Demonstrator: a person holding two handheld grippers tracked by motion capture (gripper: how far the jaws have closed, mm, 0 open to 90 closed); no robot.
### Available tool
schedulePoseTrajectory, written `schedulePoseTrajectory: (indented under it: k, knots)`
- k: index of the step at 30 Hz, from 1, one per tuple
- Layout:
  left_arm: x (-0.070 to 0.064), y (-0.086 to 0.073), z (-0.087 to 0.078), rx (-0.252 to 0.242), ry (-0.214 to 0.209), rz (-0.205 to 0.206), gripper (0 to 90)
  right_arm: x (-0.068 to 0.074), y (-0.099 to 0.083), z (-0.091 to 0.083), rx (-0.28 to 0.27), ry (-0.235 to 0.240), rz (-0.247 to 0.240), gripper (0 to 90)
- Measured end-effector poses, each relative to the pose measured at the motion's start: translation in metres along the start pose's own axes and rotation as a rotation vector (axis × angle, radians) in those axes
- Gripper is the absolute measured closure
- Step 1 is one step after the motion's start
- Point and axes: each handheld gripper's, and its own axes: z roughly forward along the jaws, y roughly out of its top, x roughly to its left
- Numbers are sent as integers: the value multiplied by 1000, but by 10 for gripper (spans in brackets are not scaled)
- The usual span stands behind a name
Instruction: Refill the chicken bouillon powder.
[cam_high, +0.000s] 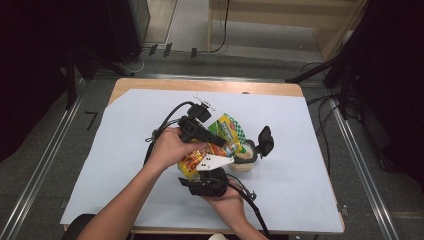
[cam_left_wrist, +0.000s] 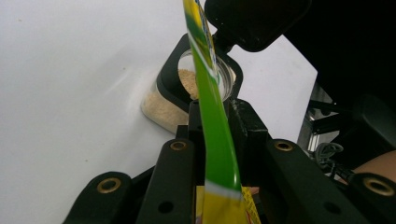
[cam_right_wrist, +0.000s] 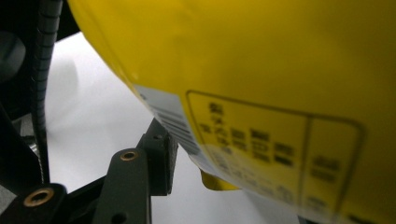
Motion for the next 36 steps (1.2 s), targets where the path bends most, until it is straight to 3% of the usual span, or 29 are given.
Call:
schedulePoseTrajectory:
  k: [13,19,25,33,36]
  knots:
    - [9,-3,3,-14,-37,-25,825,-5,-8,7,35,-10,-10,530]
    - [13,-5,3,-14,-50,-37,837,-10,-12,11,51,-14,14,488]
    - [14,-7,1,-18,-64,-20,881,-10,-11,12,38,-22,14,479]
    - [16,-9,-6,-34,-104,-23,900,-8,-10,11,39,-30,-9,466]
    - [19,-10,-14,-62,-133,-31,900,-9,-9,10,30,-42,-12,457]
